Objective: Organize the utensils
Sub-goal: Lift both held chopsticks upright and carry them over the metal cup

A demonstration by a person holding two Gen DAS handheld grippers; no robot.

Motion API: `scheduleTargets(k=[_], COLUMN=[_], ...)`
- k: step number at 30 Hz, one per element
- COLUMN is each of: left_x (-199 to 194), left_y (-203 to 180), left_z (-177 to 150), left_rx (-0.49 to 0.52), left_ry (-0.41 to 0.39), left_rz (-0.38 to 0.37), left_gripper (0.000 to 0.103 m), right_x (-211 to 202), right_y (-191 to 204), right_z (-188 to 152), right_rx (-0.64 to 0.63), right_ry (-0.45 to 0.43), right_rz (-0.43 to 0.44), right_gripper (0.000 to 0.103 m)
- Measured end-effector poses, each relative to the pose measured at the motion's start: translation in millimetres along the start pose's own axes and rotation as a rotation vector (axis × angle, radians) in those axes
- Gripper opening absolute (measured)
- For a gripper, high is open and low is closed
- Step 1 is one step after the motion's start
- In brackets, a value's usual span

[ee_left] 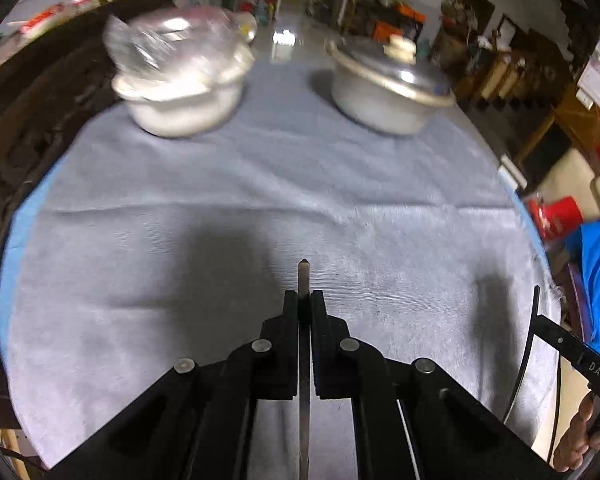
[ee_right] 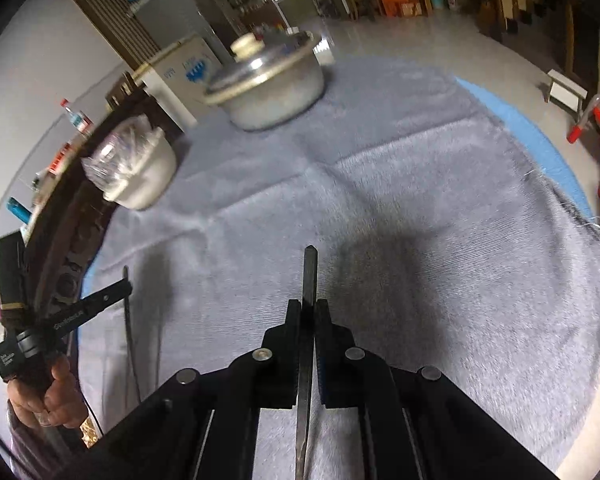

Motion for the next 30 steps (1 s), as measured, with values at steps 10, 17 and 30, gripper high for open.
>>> scheduleTargets(k=[10, 17, 30], left_x=[-111, -165, -242], left_y=[19, 25, 5], left_z=[-17, -52, -96], left_rx=[-0.026, -0.084, -0.141], left_ry=[-0.187, -0.316, -0.57], left_rz=[-0.05, -0.08, -0.124], left_gripper=[0.005, 0.005, 0.005], right_x=[-81, -137, -219], right_y=[29, 42, 60], right_z=[-21, -51, -96], right_rx=[-0.07, -0.11, -0.166], right_ry=[-0.216, -0.392, -0.571], right_rz=[0.003, -0.022, -0.052], right_gripper=[0.007, 0.007, 0.007])
Point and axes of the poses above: each gripper's, at about its wrist camera, not at the fingertips, and x roughly the way its jaws point, y to its left, z to its top, the point moved 3 cm from there along x, roughly the way its jaws point, and after that the axes turned 3 degrees about -y, right-handed, at the moved point
